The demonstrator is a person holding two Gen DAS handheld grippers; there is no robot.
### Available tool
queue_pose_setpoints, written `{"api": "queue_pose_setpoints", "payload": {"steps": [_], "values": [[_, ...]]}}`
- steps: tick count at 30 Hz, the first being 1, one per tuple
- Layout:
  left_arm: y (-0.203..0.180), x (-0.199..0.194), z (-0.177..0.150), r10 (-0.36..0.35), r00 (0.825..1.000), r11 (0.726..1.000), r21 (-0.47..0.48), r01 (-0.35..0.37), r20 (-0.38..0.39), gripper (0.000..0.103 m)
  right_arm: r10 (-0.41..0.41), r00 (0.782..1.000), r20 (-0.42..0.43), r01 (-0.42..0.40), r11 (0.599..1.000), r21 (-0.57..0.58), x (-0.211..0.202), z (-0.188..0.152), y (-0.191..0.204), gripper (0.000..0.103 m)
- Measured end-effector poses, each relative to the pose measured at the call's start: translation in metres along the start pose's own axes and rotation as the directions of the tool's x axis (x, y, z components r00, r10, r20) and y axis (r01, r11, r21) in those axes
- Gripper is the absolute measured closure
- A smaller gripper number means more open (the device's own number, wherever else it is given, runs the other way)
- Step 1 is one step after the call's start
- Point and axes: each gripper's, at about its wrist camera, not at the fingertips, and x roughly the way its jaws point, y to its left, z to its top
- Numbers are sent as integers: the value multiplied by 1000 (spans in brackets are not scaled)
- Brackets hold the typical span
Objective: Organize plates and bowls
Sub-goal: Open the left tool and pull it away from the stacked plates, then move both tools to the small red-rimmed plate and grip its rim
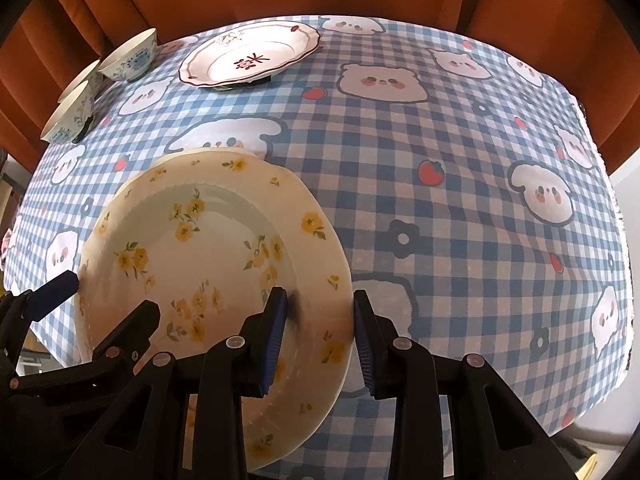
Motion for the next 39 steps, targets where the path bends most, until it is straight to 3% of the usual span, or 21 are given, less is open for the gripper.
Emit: {"api": "queue_pose_setpoints", "payload": {"steps": [7,12,15,30,39], "values": [[8,-1,2,-42,999,999,31,42,3,16,-34,999,-25,35,999,31,-1,-1,6,62],[23,-6,6,-62,998,996,59,61,22,16,-44,999,-12,45,994,103,-11,1,9,48],[38,-13,12,-69,997,995,76,66,40,16,-61,998,18,58,990,125,-22,5,19,44],[92,-35,63,-161,979,972,190,136,123,16,-77,985,152,48,981,187,-58,50,103,44],[91,-29,115,-175,968,972,191,140,180,17,-105,974,200,55,968,244,-54,102,107,43]]}}
